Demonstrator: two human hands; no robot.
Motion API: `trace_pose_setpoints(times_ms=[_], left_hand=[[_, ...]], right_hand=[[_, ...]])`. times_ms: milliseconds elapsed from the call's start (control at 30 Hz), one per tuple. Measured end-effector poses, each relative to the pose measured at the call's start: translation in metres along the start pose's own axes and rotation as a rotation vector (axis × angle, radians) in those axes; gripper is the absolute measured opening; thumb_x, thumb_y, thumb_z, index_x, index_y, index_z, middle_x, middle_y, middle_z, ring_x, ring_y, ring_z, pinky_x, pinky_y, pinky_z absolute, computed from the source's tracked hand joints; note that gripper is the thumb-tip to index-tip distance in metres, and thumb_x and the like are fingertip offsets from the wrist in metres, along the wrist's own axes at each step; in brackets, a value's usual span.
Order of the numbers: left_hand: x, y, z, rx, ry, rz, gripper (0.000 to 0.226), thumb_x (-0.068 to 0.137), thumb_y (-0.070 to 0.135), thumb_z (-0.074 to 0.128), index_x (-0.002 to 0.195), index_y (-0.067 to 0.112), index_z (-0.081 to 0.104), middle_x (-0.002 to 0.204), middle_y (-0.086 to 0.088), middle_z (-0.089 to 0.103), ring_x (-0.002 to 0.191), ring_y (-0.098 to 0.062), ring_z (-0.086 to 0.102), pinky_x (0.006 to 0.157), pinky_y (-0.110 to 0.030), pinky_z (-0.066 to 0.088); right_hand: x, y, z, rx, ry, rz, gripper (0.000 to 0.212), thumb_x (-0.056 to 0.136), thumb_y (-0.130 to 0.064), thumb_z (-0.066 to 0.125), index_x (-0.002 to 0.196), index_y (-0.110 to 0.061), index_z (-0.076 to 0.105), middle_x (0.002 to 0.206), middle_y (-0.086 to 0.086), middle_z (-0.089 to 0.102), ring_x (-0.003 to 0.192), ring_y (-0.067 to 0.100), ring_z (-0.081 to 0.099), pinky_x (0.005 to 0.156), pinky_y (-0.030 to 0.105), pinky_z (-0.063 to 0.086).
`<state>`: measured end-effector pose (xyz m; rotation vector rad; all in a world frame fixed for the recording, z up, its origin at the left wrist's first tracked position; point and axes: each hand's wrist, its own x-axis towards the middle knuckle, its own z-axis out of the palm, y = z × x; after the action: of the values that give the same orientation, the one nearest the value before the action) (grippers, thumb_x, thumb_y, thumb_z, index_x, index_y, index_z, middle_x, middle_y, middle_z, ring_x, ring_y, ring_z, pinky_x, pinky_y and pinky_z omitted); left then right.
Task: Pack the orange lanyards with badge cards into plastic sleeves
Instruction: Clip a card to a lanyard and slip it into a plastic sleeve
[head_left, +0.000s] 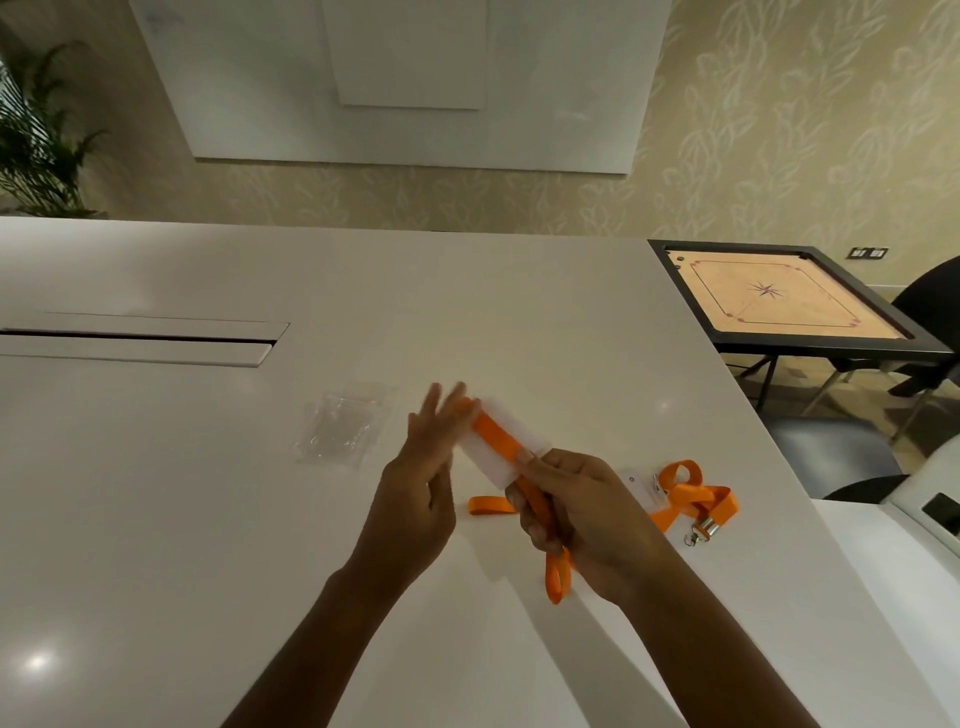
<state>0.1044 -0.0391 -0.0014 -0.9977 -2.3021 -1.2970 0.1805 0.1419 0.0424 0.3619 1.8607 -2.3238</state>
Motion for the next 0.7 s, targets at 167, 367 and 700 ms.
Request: trace_pose_setpoints(times_ms=[167, 367, 700], left_hand=[[-0.003, 0.011, -0.002, -0.449, 0.124, -0.563, 0.05, 0.108, 0.028, 0.054, 0.156, 0.035, 0.042, 0.15, 0.017, 0.057, 0.136, -0.002, 0.057, 0.113, -0.033, 0.05], [0.002, 0.014, -0.003, -0.697, 0.092, -0.729, 0.071, 0.087, 0.042, 0.068, 0.153, 0.03, 0.047, 0.117, 0.013, 0.078, 0.108, -0.015, 0.077, 0.091, -0.037, 0.063], [0.007, 0.012, -0.004, -0.454, 0.211, -0.593, 0.029, 0.098, 0.031, 0.064, 0.123, 0.044, 0.063, 0.107, 0.031, 0.076, 0.105, 0.001, 0.074, 0.086, -0.019, 0.06]], right_hand=[[0.001, 0.005, -0.001, -0.037, 0.005, -0.019, 0.033, 0.109, -0.027, 0.056, 0.102, 0.004, 0.067, 0.08, 0.012, 0.068, 0.052, 0.015, 0.051, 0.05, 0.027, 0.039], [0.005, 0.01, 0.002, -0.113, -0.024, -0.027, 0.033, 0.108, -0.029, 0.058, 0.108, 0.002, 0.07, 0.078, 0.008, 0.072, 0.055, 0.015, 0.053, 0.052, 0.026, 0.043], [0.008, 0.016, 0.002, -0.25, 0.015, 0.017, 0.019, 0.106, -0.027, 0.062, 0.103, -0.021, 0.08, 0.09, 0.007, 0.081, 0.059, 0.017, 0.062, 0.051, 0.026, 0.049]])
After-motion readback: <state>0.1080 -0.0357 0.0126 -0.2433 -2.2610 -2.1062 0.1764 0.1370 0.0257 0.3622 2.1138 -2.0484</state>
